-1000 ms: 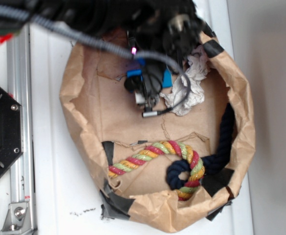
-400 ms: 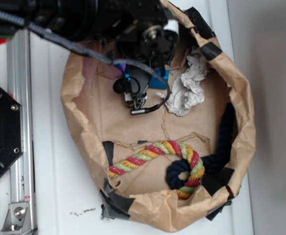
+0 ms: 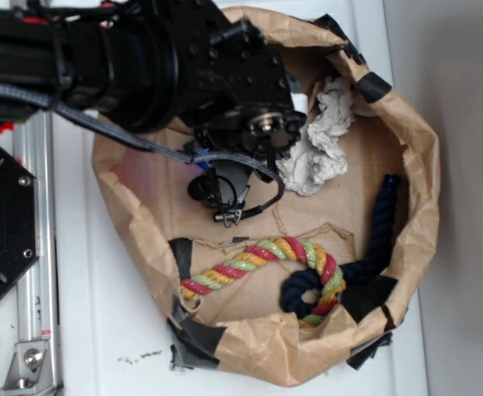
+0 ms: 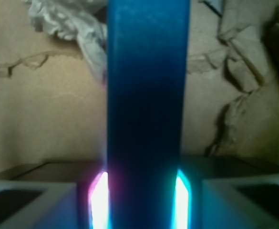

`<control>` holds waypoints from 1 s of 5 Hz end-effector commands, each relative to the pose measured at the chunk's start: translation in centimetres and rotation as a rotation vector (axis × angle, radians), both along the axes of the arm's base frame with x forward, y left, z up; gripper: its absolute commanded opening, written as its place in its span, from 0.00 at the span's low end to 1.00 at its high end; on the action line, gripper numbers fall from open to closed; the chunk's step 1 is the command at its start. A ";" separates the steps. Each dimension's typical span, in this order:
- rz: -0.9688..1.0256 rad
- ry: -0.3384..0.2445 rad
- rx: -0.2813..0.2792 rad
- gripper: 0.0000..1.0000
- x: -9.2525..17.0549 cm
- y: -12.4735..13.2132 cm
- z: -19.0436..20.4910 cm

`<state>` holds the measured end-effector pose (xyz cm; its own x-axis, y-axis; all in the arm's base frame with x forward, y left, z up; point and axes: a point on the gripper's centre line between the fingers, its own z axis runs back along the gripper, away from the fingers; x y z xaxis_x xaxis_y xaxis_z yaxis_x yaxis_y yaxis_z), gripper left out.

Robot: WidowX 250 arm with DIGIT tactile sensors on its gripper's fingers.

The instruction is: Grab the blue block.

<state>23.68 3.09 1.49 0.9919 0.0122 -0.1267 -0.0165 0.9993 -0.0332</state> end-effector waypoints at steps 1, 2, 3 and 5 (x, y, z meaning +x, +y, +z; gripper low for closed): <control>-0.059 0.010 0.024 0.00 0.1 -2.3 0.7; -0.153 -0.048 0.147 0.00 -0.1 -3.9 5.5; -0.279 -0.044 0.158 0.00 1.7 -3.9 7.7; -0.267 -0.027 0.151 0.00 3.4 -2.4 9.9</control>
